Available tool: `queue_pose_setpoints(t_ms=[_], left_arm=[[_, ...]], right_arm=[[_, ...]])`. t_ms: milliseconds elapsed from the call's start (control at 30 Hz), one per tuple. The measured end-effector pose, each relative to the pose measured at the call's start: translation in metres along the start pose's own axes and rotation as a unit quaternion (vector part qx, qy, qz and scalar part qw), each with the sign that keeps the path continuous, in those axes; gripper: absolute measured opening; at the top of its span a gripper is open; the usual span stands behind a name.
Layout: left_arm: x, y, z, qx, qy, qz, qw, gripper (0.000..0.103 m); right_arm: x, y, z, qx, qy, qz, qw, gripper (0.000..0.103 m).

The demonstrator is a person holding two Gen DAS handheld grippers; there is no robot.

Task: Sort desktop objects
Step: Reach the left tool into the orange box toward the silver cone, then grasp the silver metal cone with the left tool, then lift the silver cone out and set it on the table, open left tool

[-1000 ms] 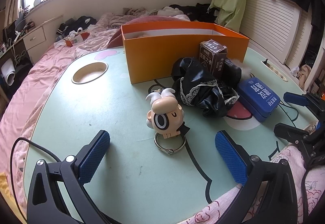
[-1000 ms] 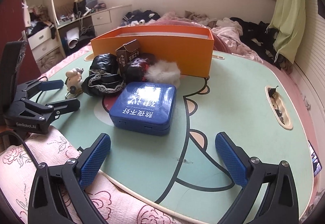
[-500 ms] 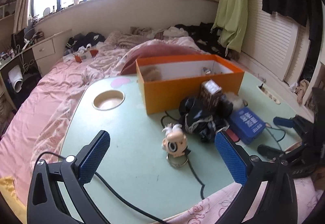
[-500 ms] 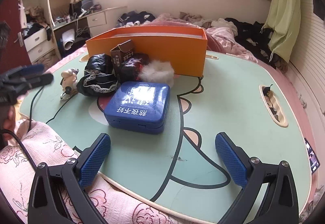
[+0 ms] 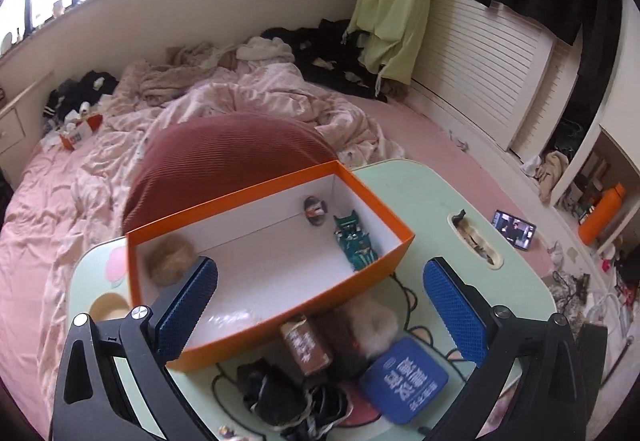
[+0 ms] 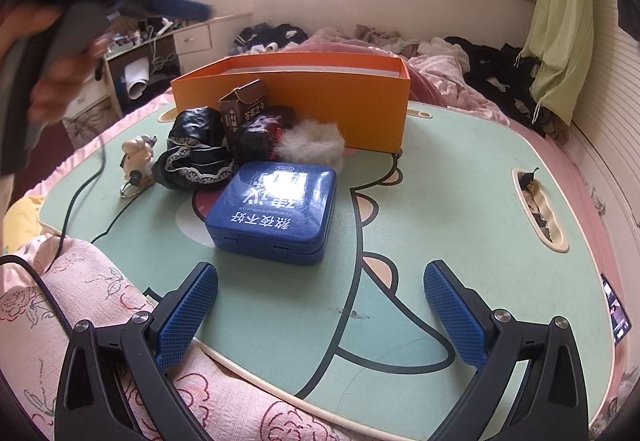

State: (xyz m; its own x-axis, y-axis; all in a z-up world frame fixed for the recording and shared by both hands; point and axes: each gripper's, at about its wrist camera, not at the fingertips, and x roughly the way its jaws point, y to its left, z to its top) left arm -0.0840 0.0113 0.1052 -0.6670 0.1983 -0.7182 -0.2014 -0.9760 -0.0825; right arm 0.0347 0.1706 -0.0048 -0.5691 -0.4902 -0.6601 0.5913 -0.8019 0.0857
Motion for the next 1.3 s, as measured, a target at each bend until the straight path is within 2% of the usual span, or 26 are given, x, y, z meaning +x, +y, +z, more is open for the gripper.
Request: queue_pose_setpoints(t_ms=[33, 67, 133, 233, 300, 333, 400, 467, 533, 667, 700, 733, 767, 900, 1067, 1200, 1300], left_arm=[[0.015, -0.002, 0.009, 0.0, 0.017, 0.008, 0.9998, 0.098], [0.027, -0.001, 0.016, -0.001, 0.032, 0.019, 0.9993, 0.085], [0.059, 0.0, 0.028, -0.014, 0.078, 0.025, 0.9965, 0.067], [0.094, 0.008, 0.039, -0.07, 0.124, 0.003, 0.9897, 0.066], [0.111, 0.011, 0.045, -0.099, 0.138, 0.006, 0.9854, 0.066], [0.12, 0.009, 0.047, -0.099, 0.142, 0.016, 0.9848, 0.065], [0.132, 0.003, 0.05, -0.085, 0.149, 0.038, 0.9844, 0.057], [0.147, 0.001, 0.049, -0.081, 0.165, 0.055, 0.9813, 0.043], [0.157, 0.005, 0.046, -0.101, 0.177, 0.051, 0.9776, 0.04], [0.167, 0.01, 0.041, -0.124, 0.181, 0.03, 0.9751, 0.039], [0.165, 0.011, 0.041, -0.129, 0.179, 0.026, 0.975, 0.038], [0.162, 0.011, 0.041, -0.13, 0.174, 0.024, 0.9757, 0.029], [0.159, 0.011, 0.042, -0.127, 0.171, 0.025, 0.9768, 0.025], [0.132, 0.016, 0.044, -0.106, 0.141, 0.015, 0.9842, 0.025], [0.062, 0.023, 0.034, -0.098, 0.066, -0.041, 0.9922, 0.025], [-0.008, 0.021, 0.001, -0.07, 0.008, -0.081, 0.9943, 0.025], [-0.04, 0.02, -0.032, -0.053, -0.012, -0.089, 0.9946, 0.025]], right_arm=[[0.0, 0.0, 0.0, 0.0, 0.0, 0.0, 1.0, 0.103], [0.0, 0.0, 0.0, 0.0, 0.0, 0.0, 1.0, 0.103], [0.0, 0.0, 0.0, 0.0, 0.0, 0.0, 1.0, 0.103], [0.001, 0.0, 0.001, 0.0, -0.001, 0.0, 1.0, 0.103], [0.001, 0.001, 0.001, 0.0, -0.001, 0.0, 1.0, 0.103], [0.001, 0.001, 0.002, 0.0, -0.001, 0.0, 1.0, 0.103], [0.002, 0.001, 0.002, 0.0, -0.002, 0.0, 1.0, 0.103], [0.003, 0.0, 0.003, 0.0, -0.003, 0.001, 1.0, 0.103], [0.003, 0.001, 0.003, 0.0, -0.004, 0.0, 1.0, 0.103], [0.004, 0.001, 0.004, 0.001, -0.004, 0.0, 1.0, 0.103], [0.004, 0.0, 0.005, 0.001, -0.003, 0.001, 1.0, 0.103], [0.004, 0.0, 0.005, 0.002, -0.004, 0.0, 1.0, 0.103], [0.004, 0.001, 0.006, 0.002, -0.005, 0.0, 1.0, 0.103], [0.005, 0.001, 0.007, 0.002, -0.005, 0.0, 1.0, 0.103], [0.004, 0.001, 0.006, 0.003, -0.005, -0.002, 1.0, 0.103], [0.004, 0.001, 0.005, 0.003, -0.005, -0.002, 1.0, 0.103], [0.004, 0.001, 0.005, 0.004, -0.005, -0.002, 1.0, 0.103]])
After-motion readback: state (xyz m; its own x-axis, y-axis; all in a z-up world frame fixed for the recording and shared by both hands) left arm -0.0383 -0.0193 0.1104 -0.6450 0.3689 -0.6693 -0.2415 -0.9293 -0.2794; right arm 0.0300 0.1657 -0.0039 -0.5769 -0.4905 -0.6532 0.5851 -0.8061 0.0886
